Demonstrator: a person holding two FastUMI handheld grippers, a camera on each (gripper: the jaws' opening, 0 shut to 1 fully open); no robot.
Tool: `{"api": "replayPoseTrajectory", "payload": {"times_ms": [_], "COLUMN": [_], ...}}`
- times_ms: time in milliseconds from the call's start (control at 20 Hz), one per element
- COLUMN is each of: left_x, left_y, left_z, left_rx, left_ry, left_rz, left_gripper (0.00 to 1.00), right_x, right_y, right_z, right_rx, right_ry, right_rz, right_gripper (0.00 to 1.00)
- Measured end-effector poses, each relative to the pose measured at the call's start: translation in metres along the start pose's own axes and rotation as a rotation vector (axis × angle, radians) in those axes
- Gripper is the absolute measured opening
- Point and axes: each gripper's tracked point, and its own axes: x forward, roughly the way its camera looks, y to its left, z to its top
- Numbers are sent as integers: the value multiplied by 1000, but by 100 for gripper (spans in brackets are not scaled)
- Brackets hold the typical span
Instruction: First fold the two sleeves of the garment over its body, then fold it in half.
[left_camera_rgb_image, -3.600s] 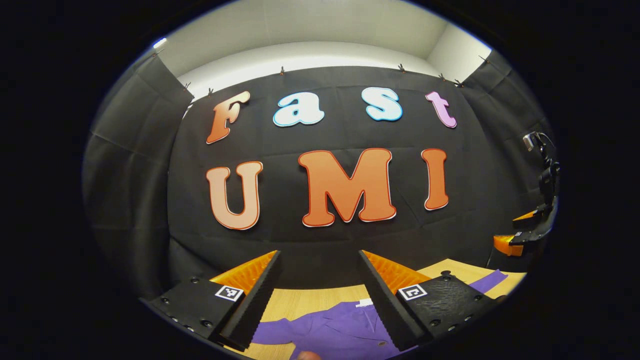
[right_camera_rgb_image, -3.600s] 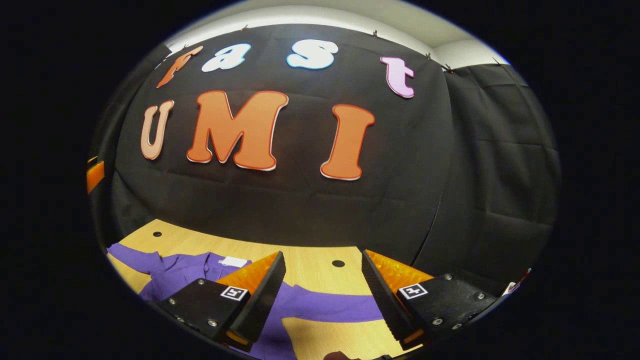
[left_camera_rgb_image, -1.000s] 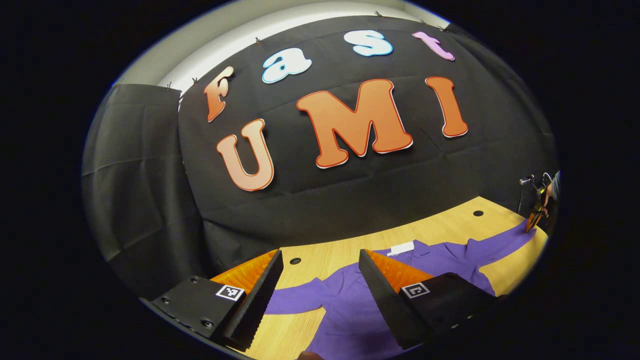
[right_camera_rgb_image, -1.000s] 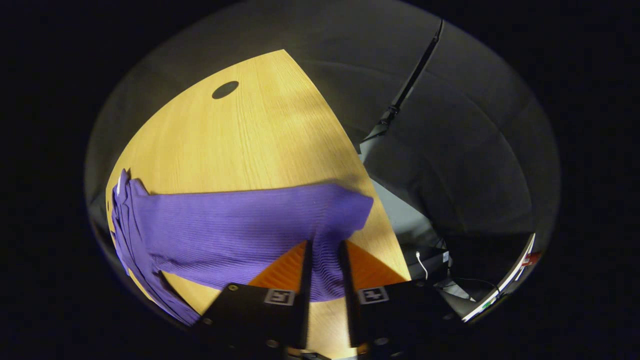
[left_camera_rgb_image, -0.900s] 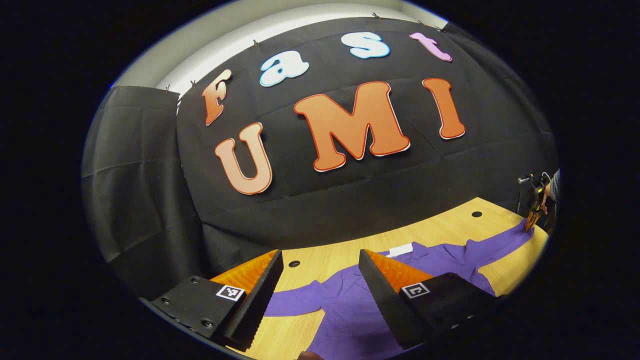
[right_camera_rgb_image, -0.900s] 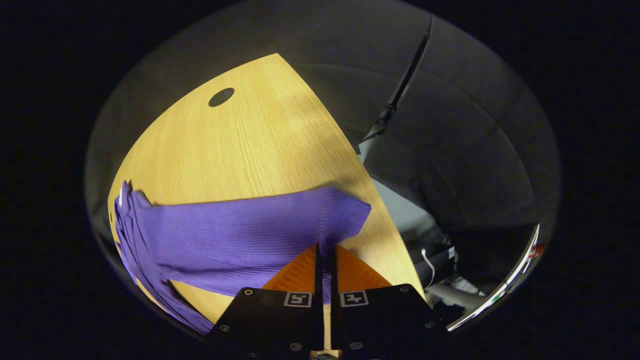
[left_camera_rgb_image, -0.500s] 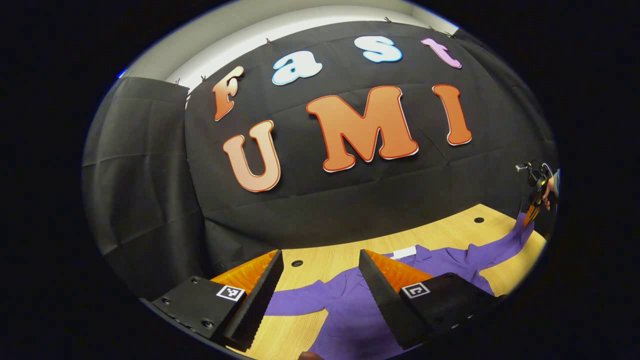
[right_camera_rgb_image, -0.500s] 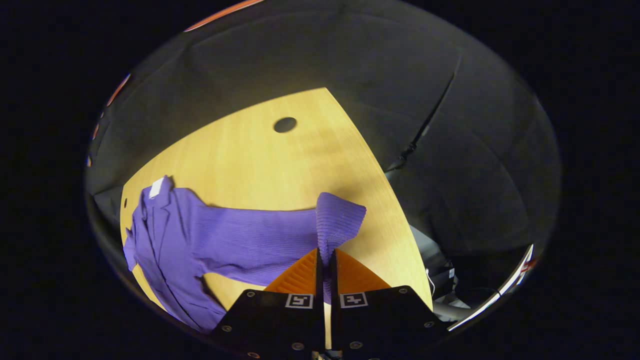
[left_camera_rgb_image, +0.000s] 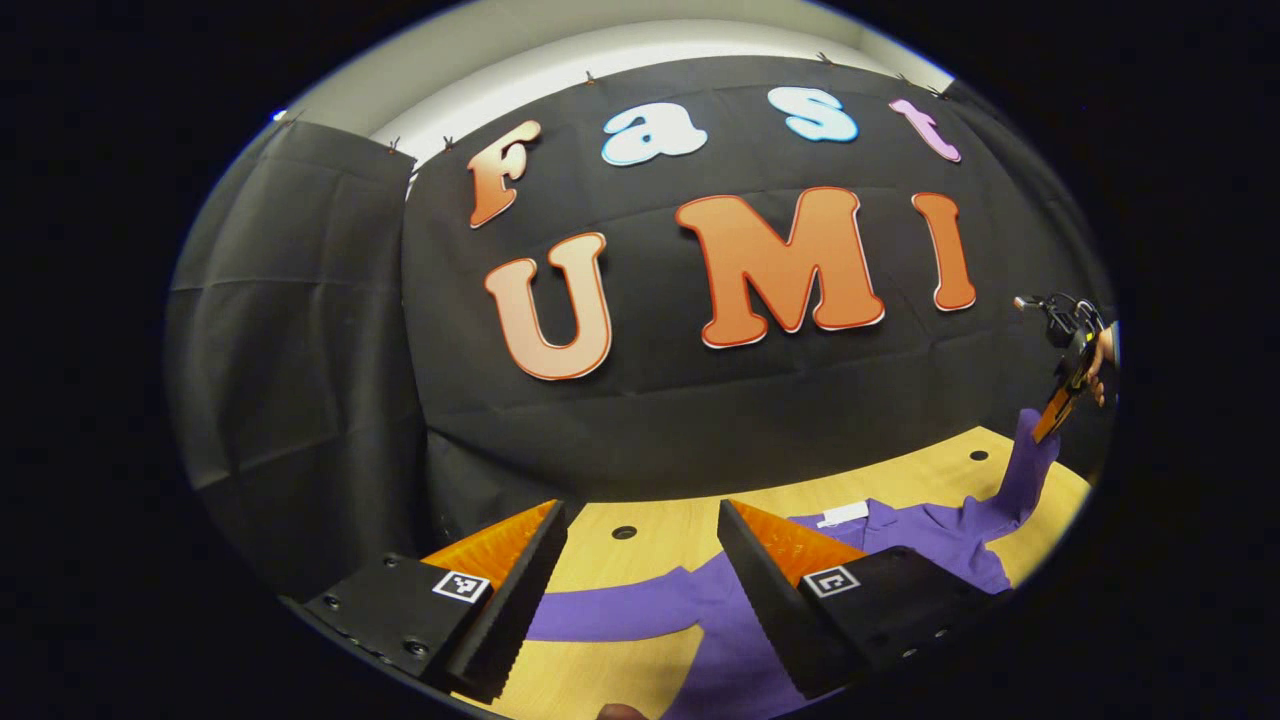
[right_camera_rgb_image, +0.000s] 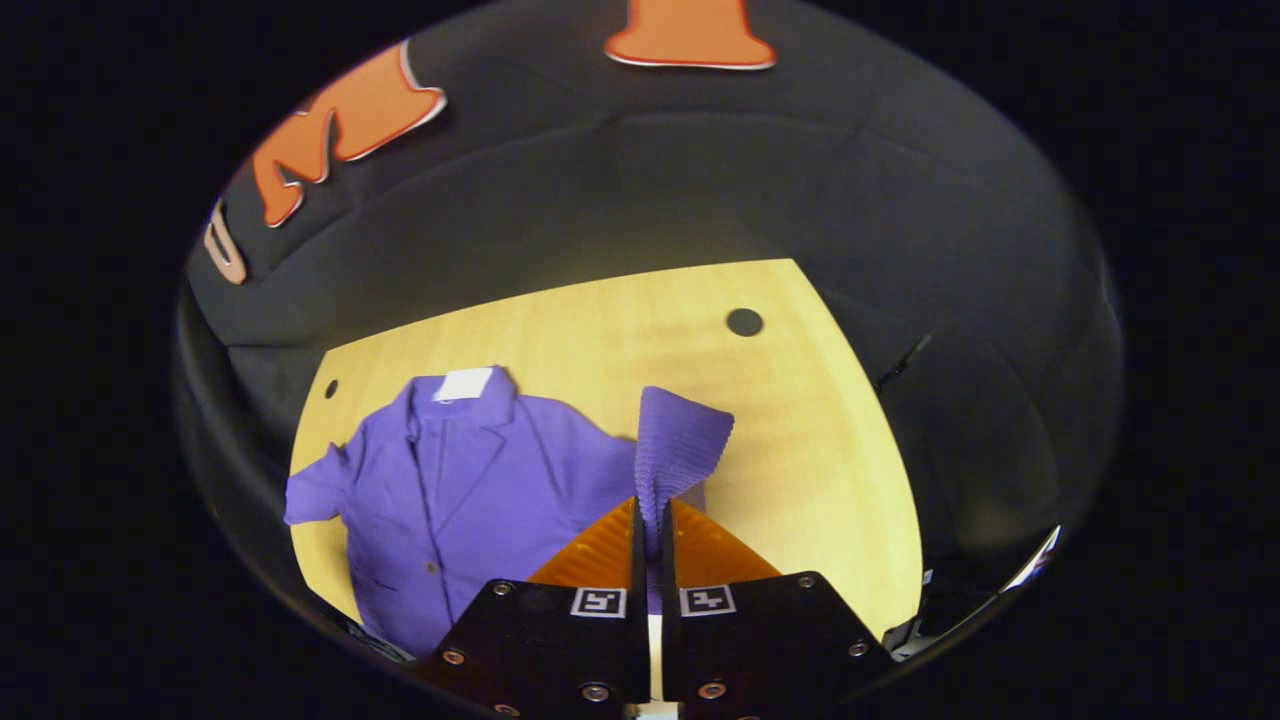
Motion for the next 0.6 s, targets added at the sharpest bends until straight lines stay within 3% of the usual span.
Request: {"api": "replayPoseTrajectory", "payload": {"times_ms": [600], "left_x": [31], "left_y": [177], "left_z": [-64], "left_rx": [39], "left_ry": [94], "left_rz": [198], "left_gripper": [98], "right_x": [-17], "right_y": [197], "right_z": [5], "right_rx": [-176], "right_ry": [-25], "right_rz": [132], "right_gripper": [5]}}
